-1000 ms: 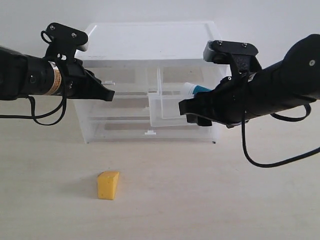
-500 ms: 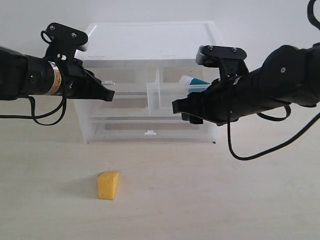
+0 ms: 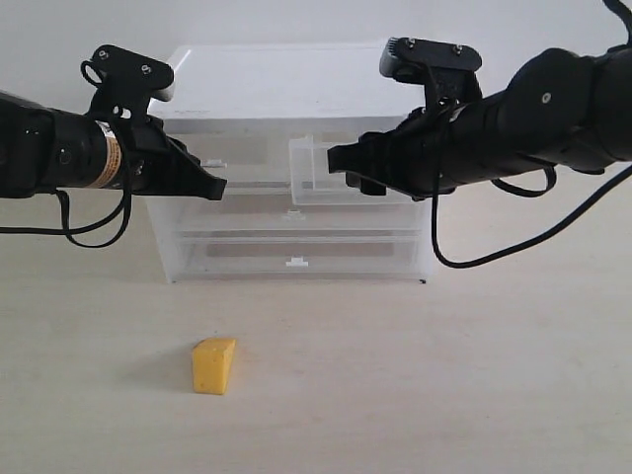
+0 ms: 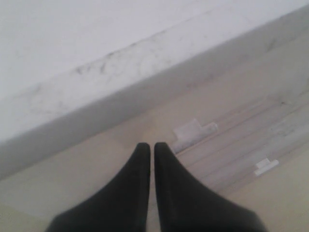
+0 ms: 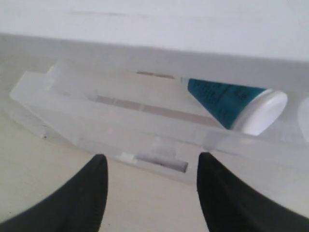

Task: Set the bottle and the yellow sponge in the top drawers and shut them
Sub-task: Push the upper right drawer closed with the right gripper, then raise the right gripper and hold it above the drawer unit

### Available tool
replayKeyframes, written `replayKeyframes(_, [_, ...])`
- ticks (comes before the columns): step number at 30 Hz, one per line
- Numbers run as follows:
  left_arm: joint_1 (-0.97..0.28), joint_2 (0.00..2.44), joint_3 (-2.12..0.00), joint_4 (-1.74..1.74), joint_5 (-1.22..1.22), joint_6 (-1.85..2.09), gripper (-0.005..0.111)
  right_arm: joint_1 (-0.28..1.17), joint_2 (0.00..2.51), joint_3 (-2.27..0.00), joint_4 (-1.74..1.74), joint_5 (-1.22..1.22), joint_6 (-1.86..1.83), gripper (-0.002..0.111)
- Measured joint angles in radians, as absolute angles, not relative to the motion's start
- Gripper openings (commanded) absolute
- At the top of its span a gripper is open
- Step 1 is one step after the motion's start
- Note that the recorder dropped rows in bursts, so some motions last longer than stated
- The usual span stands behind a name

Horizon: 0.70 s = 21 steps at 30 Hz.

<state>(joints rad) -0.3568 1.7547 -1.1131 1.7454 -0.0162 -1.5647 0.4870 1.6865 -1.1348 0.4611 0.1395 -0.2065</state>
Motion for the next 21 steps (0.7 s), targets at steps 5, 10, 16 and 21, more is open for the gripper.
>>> replayKeyframes(5, [-0.357,1.755,-1.113,1.745,-0.016,-1.565,0.004,0.488,1.688,-1.149,0.461,0.128,-0.207,0.051])
replayKeyframes(10, [-0.357,1.755,-1.113,1.745,-0.016,-1.565,0.004,0.488,1.727,-1.169,0.461,0.105,-0.207,0.051])
replayKeyframes(16, [-0.357,1.755,-1.113,1.745,-0.016,-1.565,0.004,0.488,1.816,-1.218,0.461,0.105,-0.207,0.051])
replayKeyframes(21, [-0.357,1.755,-1.113,1.745,-0.016,-1.565,0.004,0.488,1.826,-1.227,0.461,0.099,-0.207,0.051])
